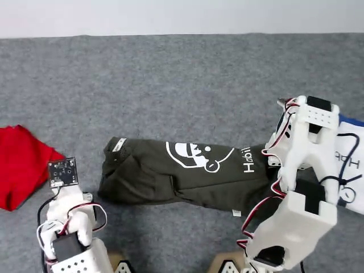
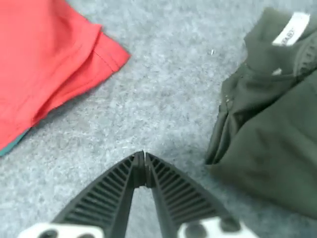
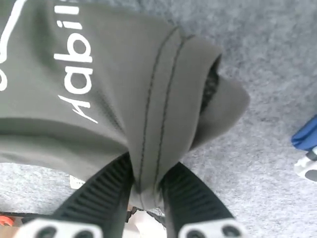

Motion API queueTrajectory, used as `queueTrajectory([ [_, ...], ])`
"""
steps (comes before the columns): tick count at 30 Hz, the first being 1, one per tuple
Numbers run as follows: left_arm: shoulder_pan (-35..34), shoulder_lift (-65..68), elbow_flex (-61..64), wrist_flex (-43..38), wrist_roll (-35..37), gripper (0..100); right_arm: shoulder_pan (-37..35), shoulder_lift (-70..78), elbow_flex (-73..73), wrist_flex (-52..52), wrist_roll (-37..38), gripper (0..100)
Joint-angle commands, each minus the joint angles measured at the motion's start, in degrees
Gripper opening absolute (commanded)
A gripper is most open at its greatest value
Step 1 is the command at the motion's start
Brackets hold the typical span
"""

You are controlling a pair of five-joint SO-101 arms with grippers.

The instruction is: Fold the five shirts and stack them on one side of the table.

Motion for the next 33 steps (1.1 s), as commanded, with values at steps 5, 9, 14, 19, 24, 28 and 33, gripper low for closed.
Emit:
queueTrajectory([
  [5,0.44,-0.53,-0.22,-0.18,-0.18,1,1.27,-7.43,-3.52,0.75,0.62,0.9],
  [9,0.44,-0.53,-0.22,-0.18,-0.18,1,3.91,-13.76,-3.52,1.1,2.73,0.9],
  [14,0.44,-0.53,-0.13,-0.18,-0.18,1,2.86,-21.49,-3.52,5.05,5.71,0.9],
  [19,0.44,-0.53,-0.13,-0.18,-0.18,1,-2.77,-26.86,-3.25,7.43,6.07,0.9],
  [24,0.44,-0.53,-0.13,-0.18,-0.18,1,-11.91,-30.2,-3.16,7.43,3.69,0.9],
  [28,0.44,-0.53,-0.13,-0.18,-0.18,1,-17.63,-30.2,-3.16,7.43,0.88,0.9],
  [33,0.44,-0.53,-0.13,-0.18,-0.18,1,-24.57,-30.2,-3.25,7.43,-1.85,0.9],
])
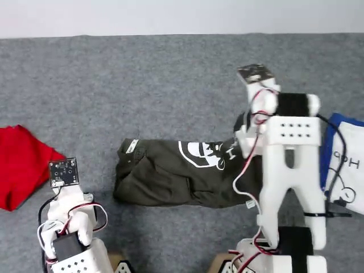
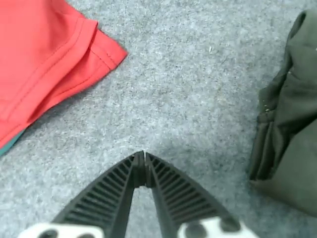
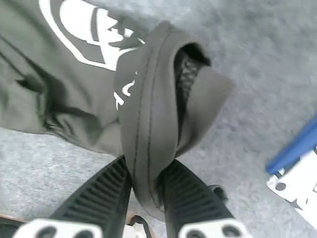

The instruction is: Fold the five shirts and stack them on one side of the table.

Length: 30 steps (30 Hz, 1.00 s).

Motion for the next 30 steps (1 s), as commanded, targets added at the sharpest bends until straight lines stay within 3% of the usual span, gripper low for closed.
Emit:
queueTrajectory([
  [1,0.26,-0.53,-0.13,-0.18,-0.18,1,-5.49,-2.42,-3.25,2.33,-2.37,0.9],
  [11,0.26,-0.53,-0.13,-0.18,-0.18,1,-20.35,-2.24,-3.43,1.27,-5.1,0.9],
  [19,0.26,-0.53,-0.13,-0.18,-0.18,1,-29.85,5.32,-3.52,-5.76,-7.91,0.9],
  [30,0.26,-0.53,-0.13,-0.18,-0.18,1,-35.3,17.98,-11.87,-12.88,-7.82,0.9],
])
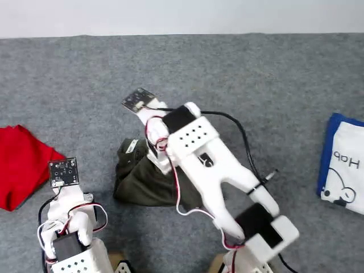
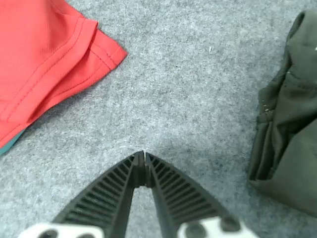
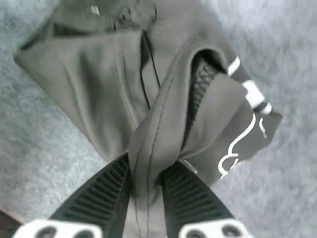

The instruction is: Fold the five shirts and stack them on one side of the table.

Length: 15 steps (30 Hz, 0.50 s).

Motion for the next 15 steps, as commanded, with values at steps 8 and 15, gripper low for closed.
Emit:
queueTrajectory([
  [8,0.26,-0.53,-0.13,-0.18,-0.18,1,-5.14,16.31,-27.25,4.79,-0.35,0.9],
  [15,0.26,-0.53,-0.13,-0.18,-0.18,1,-8.66,25.98,-41.32,10.59,-0.53,0.9],
])
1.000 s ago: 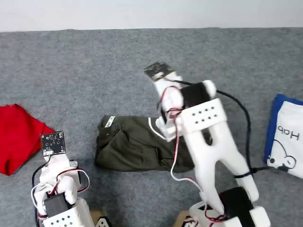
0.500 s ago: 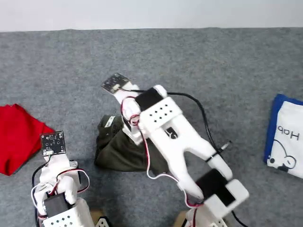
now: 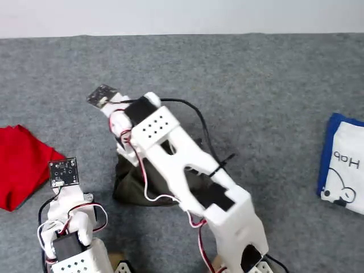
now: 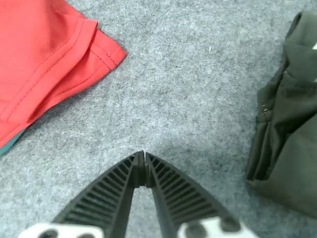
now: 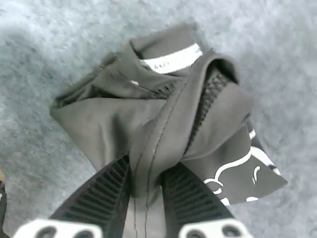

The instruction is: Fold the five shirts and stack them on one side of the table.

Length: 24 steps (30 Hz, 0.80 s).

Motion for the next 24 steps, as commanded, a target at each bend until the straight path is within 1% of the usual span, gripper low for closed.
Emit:
queueTrajectory([
  [1,0.26,-0.53,-0.13,-0.18,-0.18,1,-1.98,1.89,-7.82,1.54,-0.53,0.9],
  [6,0.26,-0.53,-0.13,-0.18,-0.18,1,-2.95,5.32,-10.29,1.63,-0.44,1.7],
  [8,0.26,-0.53,-0.13,-0.18,-0.18,1,-2.95,5.67,-10.64,3.47,-0.18,7.7],
  [11,0.26,-0.53,-0.13,-0.18,-0.18,1,-2.68,4.44,-10.73,5.85,-0.35,21.8],
  [13,0.26,-0.53,-0.13,-0.18,-0.18,1,-2.15,1.19,-9.67,5.76,-0.18,25.0],
  [16,0.26,-0.53,-0.13,-0.18,-0.18,1,-1.45,-4.53,-7.12,5.76,0.0,23.6],
  [20,0.26,-0.53,-0.13,-0.18,-0.18,1,2.51,-13.32,1.76,5.76,0.09,19.9],
  [22,0.26,-0.53,-0.13,-0.18,-0.18,1,5.32,-17.36,8.18,5.76,1.41,16.2],
  [24,0.26,-0.53,-0.13,-0.18,-0.18,1,7.52,-20.35,14.77,5.67,3.96,10.2],
])
